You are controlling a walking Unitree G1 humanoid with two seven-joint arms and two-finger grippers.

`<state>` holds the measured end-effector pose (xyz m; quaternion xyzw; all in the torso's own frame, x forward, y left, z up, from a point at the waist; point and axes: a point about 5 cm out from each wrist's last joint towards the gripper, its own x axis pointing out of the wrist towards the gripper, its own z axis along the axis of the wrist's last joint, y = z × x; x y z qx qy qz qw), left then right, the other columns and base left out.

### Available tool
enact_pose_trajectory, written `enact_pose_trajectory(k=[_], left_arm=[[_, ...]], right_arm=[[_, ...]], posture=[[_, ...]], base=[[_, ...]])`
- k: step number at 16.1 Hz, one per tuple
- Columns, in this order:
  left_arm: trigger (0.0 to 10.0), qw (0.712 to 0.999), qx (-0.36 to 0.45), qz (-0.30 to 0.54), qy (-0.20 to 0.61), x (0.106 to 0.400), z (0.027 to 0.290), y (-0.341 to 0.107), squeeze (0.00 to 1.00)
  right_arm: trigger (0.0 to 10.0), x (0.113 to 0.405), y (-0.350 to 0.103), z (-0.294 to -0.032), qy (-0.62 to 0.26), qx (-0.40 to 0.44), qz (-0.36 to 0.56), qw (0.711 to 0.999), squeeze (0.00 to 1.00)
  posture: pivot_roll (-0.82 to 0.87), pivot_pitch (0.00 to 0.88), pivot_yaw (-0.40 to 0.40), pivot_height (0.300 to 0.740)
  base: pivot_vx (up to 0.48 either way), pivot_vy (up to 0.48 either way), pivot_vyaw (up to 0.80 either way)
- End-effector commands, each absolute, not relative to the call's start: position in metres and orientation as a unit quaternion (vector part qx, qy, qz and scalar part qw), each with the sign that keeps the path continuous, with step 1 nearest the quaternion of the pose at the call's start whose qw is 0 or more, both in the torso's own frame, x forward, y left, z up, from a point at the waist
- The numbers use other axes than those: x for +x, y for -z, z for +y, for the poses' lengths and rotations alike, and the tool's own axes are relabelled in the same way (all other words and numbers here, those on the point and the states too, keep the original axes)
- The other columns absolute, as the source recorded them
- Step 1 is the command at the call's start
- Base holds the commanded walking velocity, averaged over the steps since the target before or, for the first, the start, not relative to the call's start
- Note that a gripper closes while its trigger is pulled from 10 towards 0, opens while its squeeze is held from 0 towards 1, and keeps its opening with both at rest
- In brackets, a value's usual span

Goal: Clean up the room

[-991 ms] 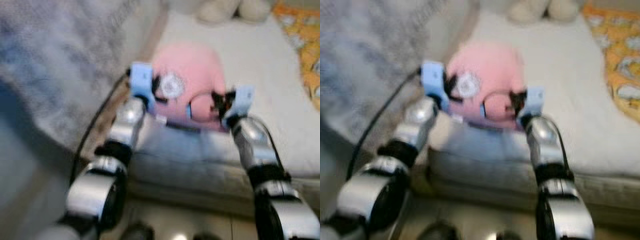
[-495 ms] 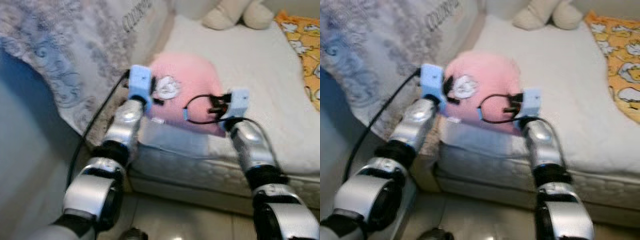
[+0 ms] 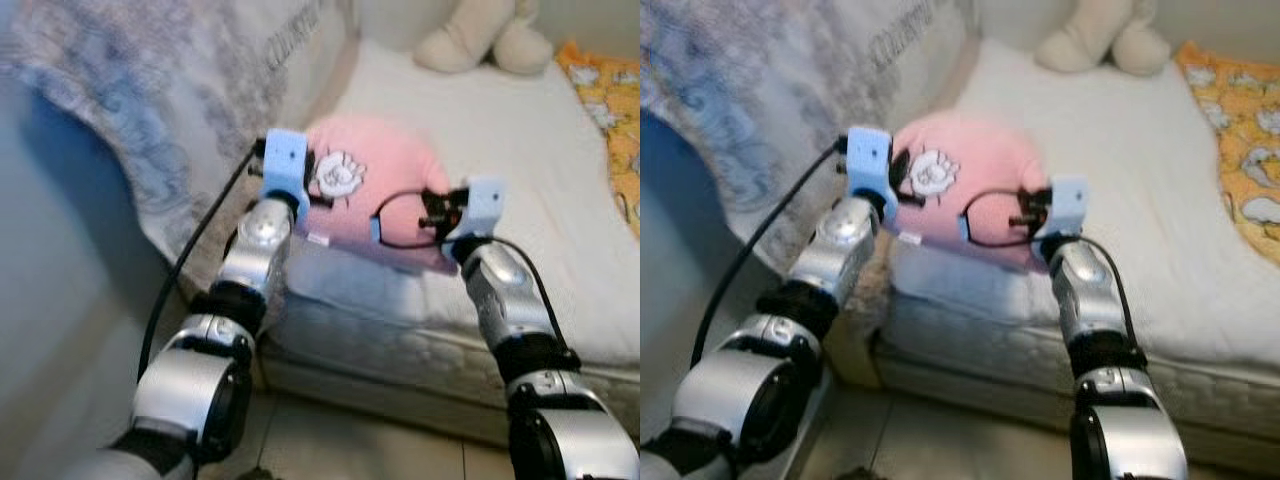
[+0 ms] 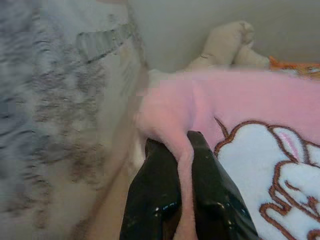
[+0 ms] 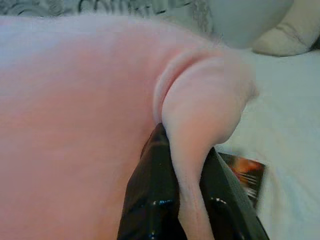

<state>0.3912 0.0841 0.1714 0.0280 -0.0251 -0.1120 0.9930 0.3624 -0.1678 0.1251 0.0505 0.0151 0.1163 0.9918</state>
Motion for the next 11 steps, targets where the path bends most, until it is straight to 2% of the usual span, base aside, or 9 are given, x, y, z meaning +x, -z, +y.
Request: enact_pose_trajectory(k=[1,2,11], left_arm=[[10.0,0.995,0.029,-0.040,0.092,0.395,0.091,-0.181,0.00],[10.0,0.995,0.029,-0.039,0.091,0.395,0.091,-0.181,0.00],[10.0,0.992,0.041,-0.048,0.112,0.395,0.081,-0.184,0.00]], right_arm=[[10.0,0.363,-0.130,-0.173,-0.108,0.039,0.001,0.993,0.00],[10.0,0.363,-0.130,-0.174,-0.106,0.038,0.003,0.994,0.00],[10.0,0.361,-0.126,-0.170,-0.111,0.036,0.012,0.993,0.00]], posture=[[-0.06,0.000,0.031,0.740],[-0.06,0.000,0.030,0.740],[-0.07,0.000,0.035,0.740]], base=[[0.480,0.000,0.53],[0.480,0.000,0.47],[0.480,0.000,0.00]])
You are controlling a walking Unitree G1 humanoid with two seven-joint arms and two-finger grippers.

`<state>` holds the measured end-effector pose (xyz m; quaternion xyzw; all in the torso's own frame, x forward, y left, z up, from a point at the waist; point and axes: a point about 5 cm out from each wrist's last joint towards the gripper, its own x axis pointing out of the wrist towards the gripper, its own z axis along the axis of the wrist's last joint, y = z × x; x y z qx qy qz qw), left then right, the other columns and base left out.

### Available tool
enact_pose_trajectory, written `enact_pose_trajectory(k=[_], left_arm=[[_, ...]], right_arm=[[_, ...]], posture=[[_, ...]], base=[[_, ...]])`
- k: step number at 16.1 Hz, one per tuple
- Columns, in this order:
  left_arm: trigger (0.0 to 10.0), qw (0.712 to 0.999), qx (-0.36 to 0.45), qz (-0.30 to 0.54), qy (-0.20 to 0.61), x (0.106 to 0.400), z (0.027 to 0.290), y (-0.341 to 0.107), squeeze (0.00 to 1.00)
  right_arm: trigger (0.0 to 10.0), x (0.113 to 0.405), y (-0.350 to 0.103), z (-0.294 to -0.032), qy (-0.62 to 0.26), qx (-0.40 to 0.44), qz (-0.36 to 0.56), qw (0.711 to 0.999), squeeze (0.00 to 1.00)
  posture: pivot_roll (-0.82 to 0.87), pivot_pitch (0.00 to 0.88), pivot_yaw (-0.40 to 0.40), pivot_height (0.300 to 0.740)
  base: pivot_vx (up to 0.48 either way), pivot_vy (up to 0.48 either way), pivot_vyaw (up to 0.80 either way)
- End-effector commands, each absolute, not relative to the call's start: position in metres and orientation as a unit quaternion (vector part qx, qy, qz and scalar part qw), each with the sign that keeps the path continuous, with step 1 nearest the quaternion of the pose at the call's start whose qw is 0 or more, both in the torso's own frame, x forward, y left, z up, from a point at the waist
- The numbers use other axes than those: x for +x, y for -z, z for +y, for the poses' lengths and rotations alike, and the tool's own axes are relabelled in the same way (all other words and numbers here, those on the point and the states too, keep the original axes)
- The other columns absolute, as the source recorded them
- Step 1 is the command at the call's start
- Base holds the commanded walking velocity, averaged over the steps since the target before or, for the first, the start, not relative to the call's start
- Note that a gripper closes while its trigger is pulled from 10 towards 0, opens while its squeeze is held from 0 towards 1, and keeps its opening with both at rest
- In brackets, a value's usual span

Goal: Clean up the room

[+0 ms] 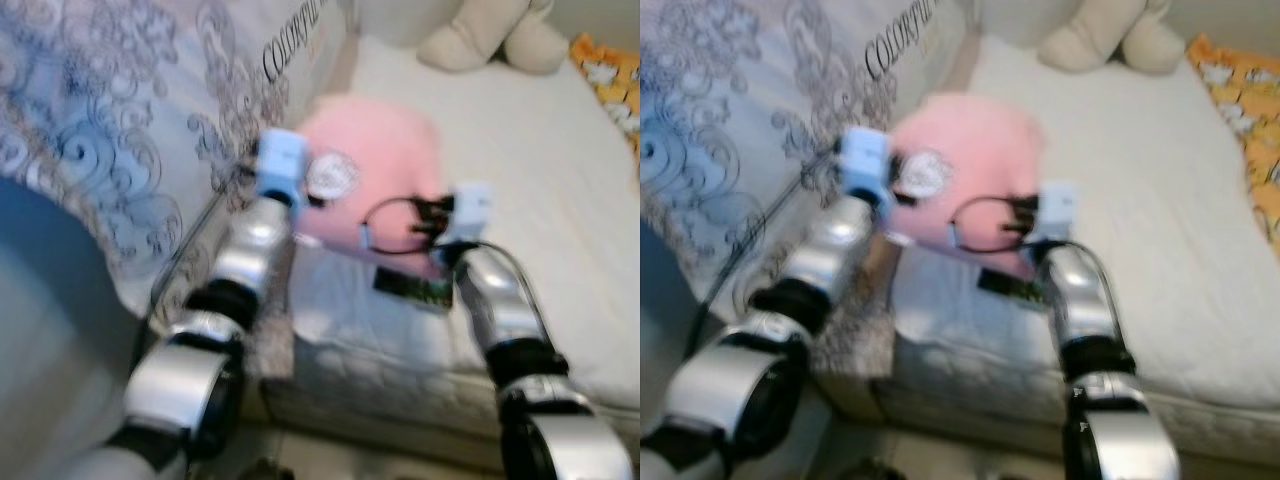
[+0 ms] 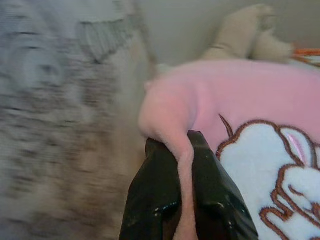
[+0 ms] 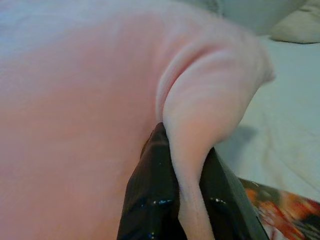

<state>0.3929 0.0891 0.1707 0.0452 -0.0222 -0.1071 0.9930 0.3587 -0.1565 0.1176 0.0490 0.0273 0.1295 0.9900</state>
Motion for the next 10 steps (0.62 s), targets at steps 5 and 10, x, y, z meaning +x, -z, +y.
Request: enact_pose_trajectory(k=[5,10], left_arm=[[10.0,0.995,0.032,-0.030,0.089,0.397,0.085,-0.181,0.00],[10.0,0.997,0.066,0.017,0.035,0.395,0.098,-0.153,0.00]], right_arm=[[10.0,0.362,-0.125,-0.163,-0.133,0.025,0.022,0.991,0.00],[10.0,0.364,-0.102,-0.150,-0.176,-0.031,0.090,0.980,0.00]], posture=[[-0.07,0.000,0.029,0.740],[-0.05,0.078,-0.040,0.740]], base=[[0.480,0.000,0.00],[0.164,0.000,0.00]])
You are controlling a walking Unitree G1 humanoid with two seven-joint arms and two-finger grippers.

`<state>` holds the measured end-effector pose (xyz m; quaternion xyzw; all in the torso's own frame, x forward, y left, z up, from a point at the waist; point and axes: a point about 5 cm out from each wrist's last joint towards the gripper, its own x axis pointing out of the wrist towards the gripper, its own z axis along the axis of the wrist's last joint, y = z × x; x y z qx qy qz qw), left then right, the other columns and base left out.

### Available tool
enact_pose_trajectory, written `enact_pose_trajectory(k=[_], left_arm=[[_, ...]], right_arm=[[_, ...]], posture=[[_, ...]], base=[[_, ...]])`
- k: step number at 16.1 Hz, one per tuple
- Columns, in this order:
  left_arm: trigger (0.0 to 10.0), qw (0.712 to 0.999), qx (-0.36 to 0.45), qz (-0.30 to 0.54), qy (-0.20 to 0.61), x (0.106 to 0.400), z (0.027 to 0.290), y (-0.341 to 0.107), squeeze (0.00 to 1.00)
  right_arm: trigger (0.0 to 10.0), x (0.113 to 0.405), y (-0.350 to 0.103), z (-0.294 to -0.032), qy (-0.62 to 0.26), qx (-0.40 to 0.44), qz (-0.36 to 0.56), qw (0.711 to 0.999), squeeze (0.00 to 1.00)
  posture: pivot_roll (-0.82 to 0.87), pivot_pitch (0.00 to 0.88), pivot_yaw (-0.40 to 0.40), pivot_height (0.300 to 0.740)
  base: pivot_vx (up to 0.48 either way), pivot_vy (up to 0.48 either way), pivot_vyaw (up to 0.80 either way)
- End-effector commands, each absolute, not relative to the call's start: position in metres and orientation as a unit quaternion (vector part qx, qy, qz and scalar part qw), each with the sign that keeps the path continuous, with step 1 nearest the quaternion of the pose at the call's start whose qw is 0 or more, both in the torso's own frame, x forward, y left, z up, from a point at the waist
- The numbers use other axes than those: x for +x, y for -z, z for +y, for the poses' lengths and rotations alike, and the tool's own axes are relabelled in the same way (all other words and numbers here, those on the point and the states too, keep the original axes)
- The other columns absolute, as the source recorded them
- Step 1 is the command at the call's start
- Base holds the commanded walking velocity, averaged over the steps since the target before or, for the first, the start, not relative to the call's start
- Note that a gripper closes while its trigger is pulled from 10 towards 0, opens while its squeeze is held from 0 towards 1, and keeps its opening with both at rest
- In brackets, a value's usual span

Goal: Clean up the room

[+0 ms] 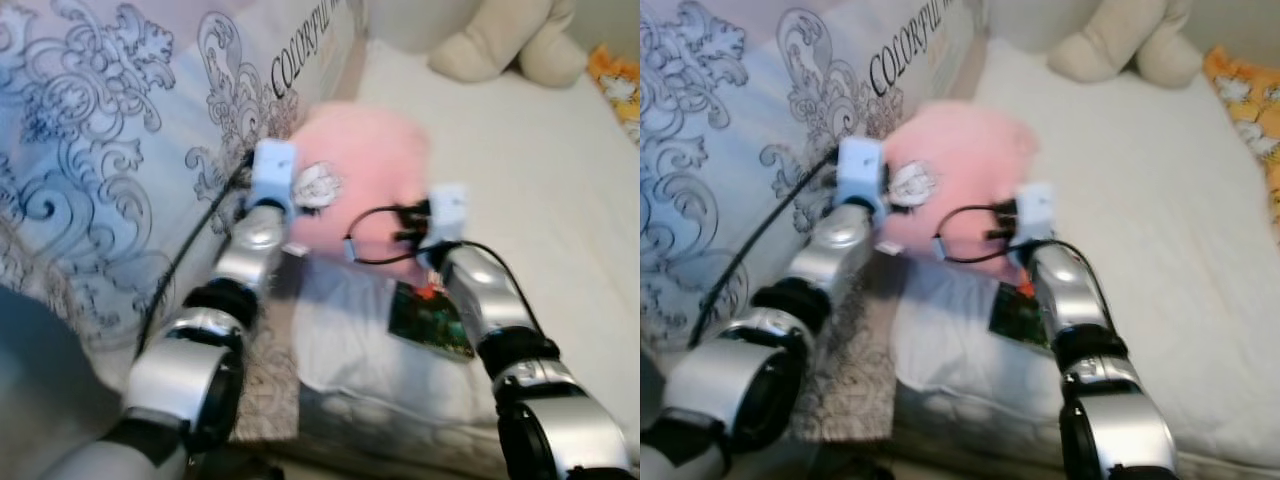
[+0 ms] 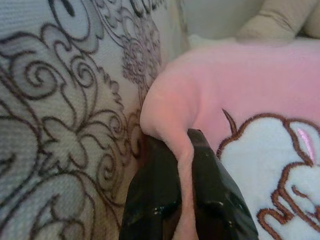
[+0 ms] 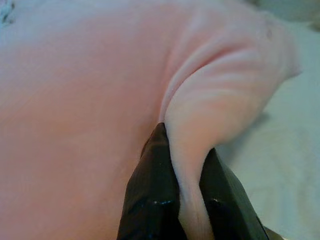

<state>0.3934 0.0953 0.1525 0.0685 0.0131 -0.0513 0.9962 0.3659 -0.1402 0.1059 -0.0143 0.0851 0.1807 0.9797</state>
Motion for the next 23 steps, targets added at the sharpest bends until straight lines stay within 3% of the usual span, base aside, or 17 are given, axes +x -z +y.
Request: enact_pose_trajectory(k=[1,5,8,13,14,15,16,18,20,23], left_arm=[[10.0,0.997,0.067,0.020,0.027,0.395,0.101,-0.151,0.00],[10.0,0.993,0.082,0.090,-0.007,0.383,0.112,-0.115,0.00],[10.0,0.985,0.096,0.144,0.012,0.368,0.101,-0.086,0.00],[10.0,0.989,0.090,0.112,0.032,0.376,0.086,-0.104,0.00],[10.0,0.990,0.083,0.108,0.038,0.378,0.083,-0.108,0.00],[10.0,0.990,0.082,0.105,0.038,0.378,0.084,-0.109,0.33],[10.0,0.990,0.092,0.096,0.039,0.380,0.085,-0.112,1.00],[10.0,0.985,0.140,0.079,0.060,0.378,0.082,-0.111,1.00],[10.0,0.983,0.144,0.088,0.065,0.373,0.082,-0.102,1.00],[10.0,0.984,0.132,0.097,0.069,0.367,0.078,-0.093,1.00]], right_arm=[[10.0,0.364,-0.101,-0.148,-0.184,-0.043,0.095,0.977,0.00],[10.0,0.360,-0.083,-0.125,-0.243,-0.173,0.127,0.946,0.00],[10.0,0.355,-0.069,-0.122,-0.231,-0.180,0.172,0.941,0.00],[10.0,0.362,-0.076,-0.132,-0.192,-0.149,0.170,0.955,0.00],[10.0,0.362,-0.075,-0.134,-0.171,-0.126,0.177,0.961,1.00],[10.0,0.362,-0.074,-0.135,-0.158,-0.105,0.182,0.965,1.00],[10.0,0.360,-0.071,-0.133,-0.151,-0.068,0.193,0.967,1.00],[10.0,0.358,-0.067,-0.127,-0.137,0.015,0.208,0.968,1.00],[10.0,0.358,-0.066,-0.122,-0.129,0.039,0.210,0.968,1.00],[10.0,0.359,-0.068,-0.121,-0.121,0.016,0.192,0.974,1.00]], posture=[[-0.05,0.085,-0.043,0.740],[-0.04,0.169,-0.058,0.740],[-0.05,0.189,-0.052,0.740],[-0.06,0.164,-0.056,0.740],[-0.06,0.156,-0.057,0.740],[-0.06,0.152,-0.056,0.740],[-0.06,0.145,-0.052,0.740],[-0.05,0.119,-0.062,0.740],[-0.05,0.091,-0.061,0.740],[-0.03,0.053,-0.063,0.740]], base=[[0.000,0.000,0.00],[0.000,0.000,0.00],[0.000,0.000,0.00],[0.000,0.000,0.00],[0.000,0.000,0.00],[0.000,0.000,0.00],[0.000,0.000,0.00],[0.000,0.000,0.00],[0.000,0.000,0.00],[0.000,0.000,0.00]])
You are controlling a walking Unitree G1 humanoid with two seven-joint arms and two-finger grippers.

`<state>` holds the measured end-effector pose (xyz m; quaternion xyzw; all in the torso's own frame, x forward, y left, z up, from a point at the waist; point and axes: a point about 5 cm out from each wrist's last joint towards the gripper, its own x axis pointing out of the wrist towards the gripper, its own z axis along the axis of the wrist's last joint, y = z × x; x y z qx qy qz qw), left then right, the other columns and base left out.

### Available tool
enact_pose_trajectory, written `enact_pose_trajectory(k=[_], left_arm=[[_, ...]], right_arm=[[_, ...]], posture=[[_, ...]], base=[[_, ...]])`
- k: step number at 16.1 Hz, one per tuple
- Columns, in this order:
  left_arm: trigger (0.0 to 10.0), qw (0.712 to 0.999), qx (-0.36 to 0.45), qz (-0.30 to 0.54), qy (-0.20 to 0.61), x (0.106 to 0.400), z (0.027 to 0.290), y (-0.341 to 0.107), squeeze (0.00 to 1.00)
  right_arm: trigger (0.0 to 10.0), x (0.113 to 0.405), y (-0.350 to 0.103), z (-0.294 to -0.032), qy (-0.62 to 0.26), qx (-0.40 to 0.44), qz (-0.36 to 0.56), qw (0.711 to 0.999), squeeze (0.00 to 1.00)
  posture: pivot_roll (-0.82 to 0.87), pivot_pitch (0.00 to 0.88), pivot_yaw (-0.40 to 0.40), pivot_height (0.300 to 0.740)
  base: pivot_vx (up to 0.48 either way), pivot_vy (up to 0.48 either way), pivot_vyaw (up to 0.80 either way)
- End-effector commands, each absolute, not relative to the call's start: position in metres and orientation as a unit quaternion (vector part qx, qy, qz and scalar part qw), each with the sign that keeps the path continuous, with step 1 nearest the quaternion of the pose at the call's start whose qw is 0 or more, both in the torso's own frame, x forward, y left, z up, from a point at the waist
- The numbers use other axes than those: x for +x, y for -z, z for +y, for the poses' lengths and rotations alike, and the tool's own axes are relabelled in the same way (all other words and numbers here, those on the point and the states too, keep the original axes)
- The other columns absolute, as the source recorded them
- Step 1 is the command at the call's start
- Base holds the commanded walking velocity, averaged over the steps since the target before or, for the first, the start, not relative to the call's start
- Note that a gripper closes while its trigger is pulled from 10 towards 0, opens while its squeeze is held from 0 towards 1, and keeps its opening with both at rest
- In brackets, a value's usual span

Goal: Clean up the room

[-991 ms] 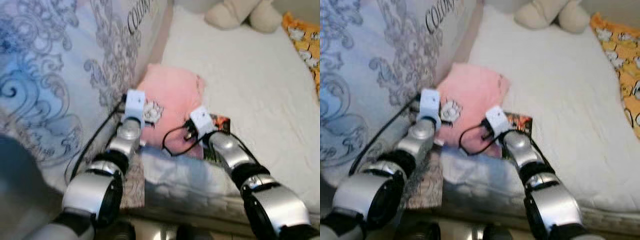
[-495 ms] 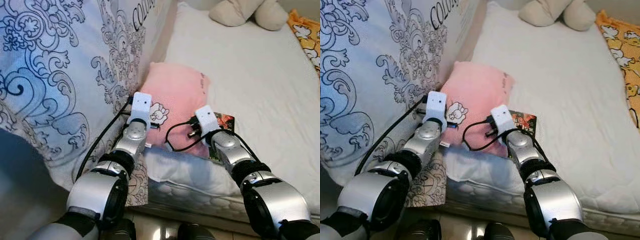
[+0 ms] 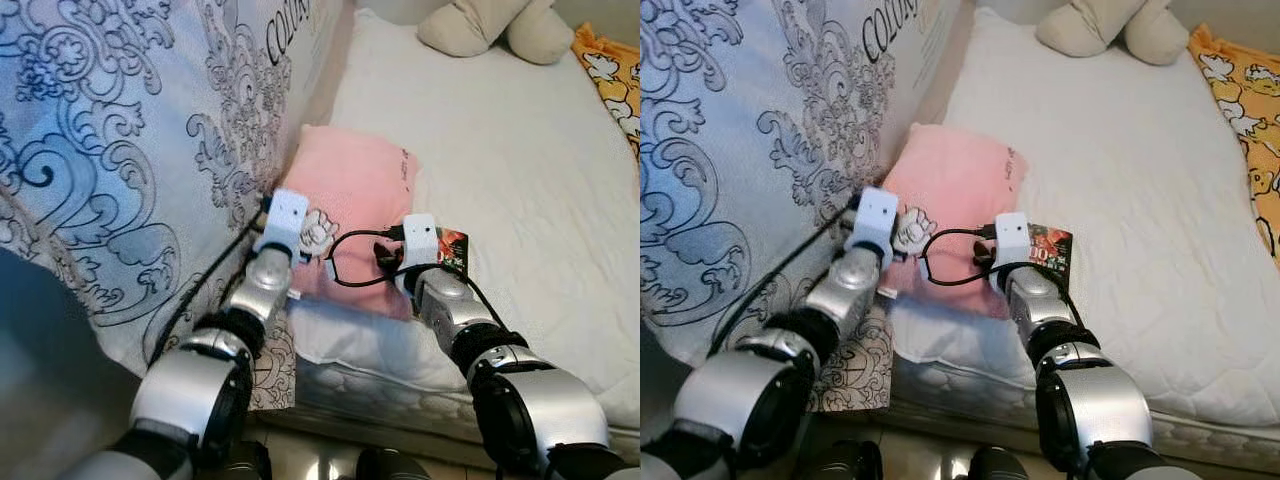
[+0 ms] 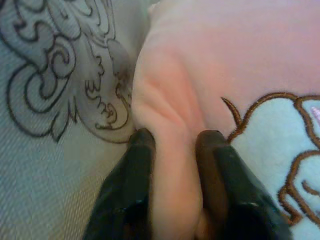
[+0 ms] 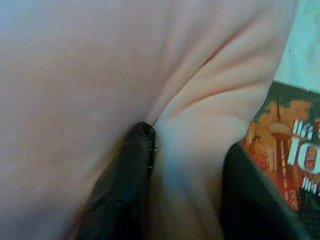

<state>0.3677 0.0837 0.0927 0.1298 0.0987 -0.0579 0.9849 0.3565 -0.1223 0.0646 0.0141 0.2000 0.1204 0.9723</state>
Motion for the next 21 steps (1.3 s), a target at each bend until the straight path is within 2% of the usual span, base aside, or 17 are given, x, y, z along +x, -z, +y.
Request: enact_pose_trajectory(k=[1,2,5,7,9,10,12,15,16,17,18,20,21], left_arm=[[10.0,0.985,0.123,0.088,0.078,0.364,0.074,-0.091,1.00],[10.0,0.987,0.107,0.079,0.086,0.360,0.072,-0.088,1.00],[10.0,0.989,0.104,0.049,0.094,0.354,0.075,-0.086,1.00],[10.0,0.985,0.135,-0.020,0.107,0.354,0.082,-0.103,1.00],[10.0,0.979,0.158,-0.045,0.118,0.352,0.084,-0.106,1.00],[10.0,0.978,0.157,-0.054,0.130,0.344,0.087,-0.101,1.00],[10.0,0.979,0.139,-0.061,0.134,0.332,0.092,-0.095,1.00],[10.0,0.982,0.093,-0.101,0.133,0.316,0.096,-0.112,1.00],[10.0,0.984,0.069,-0.109,0.123,0.312,0.100,-0.118,0.00],[10.0,0.982,0.055,-0.120,0.134,0.308,0.100,-0.121,0.00],[10.0,0.988,0.029,-0.106,0.111,0.312,0.103,-0.117,0.00],[10.0,0.993,0.001,-0.088,0.075,0.319,0.106,-0.117,0.00],[10.0,0.992,0.009,-0.088,0.090,0.316,0.102,-0.120,0.00]], right_arm=[[10.0,0.359,-0.072,-0.126,-0.121,-0.022,0.164,0.979,1.00],[10.0,0.357,-0.073,-0.136,-0.120,-0.043,0.142,0.982,1.00],[10.0,0.353,-0.077,-0.154,-0.092,-0.033,0.113,0.989,1.00],[10.0,0.340,-0.077,-0.159,-0.085,-0.026,0.093,0.992,1.00],[10.0,0.329,-0.073,-0.159,-0.080,-0.028,0.091,0.992,1.00],[10.0,0.313,-0.067,-0.162,-0.060,-0.040,0.085,0.994,1.00],[10.0,0.293,-0.072,-0.168,-0.036,-0.029,0.041,0.998,1.00],[10.0,0.275,-0.089,-0.185,-0.006,-0.021,-0.034,0.999,1.00],[10.0,0.271,-0.090,-0.188,-0.004,-0.039,-0.039,0.998,1.00],[10.0,0.271,-0.092,-0.185,-0.013,-0.082,-0.044,0.996,0.45],[10.0,0.284,-0.092,-0.185,0.009,-0.078,-0.037,0.996,0.00],[10.0,0.299,-0.097,-0.185,0.045,-0.050,-0.027,0.997,0.00],[10.0,0.299,-0.101,-0.180,0.037,-0.043,-0.038,0.998,0.28]], posture=[[0.00,0.009,-0.064,0.740],[0.01,0.000,-0.059,0.740],[0.02,0.000,-0.052,0.740],[0.04,0.000,-0.055,0.740],[0.04,0.000,-0.053,0.740],[0.04,0.000,-0.054,0.740],[0.04,0.000,-0.052,0.740],[0.04,0.000,-0.046,0.740],[0.03,0.000,-0.043,0.740],[0.03,0.000,-0.031,0.740],[0.01,0.000,-0.021,0.740],[0.00,0.000,-0.018,0.740],[-0.01,0.000,-0.011,0.740]], base=[[0.000,0.000,0.00],[0.000,0.000,0.00],[0.000,0.000,0.00],[0.000,0.000,0.00],[0.000,0.000,0.00],[0.000,0.000,0.00],[0.000,0.000,0.00],[0.000,0.000,0.00],[0.000,0.000,0.00],[0.000,-0.469,0.00],[0.000,-0.469,0.00],[0.000,-0.467,0.00],[0.000,-0.469,0.00]])
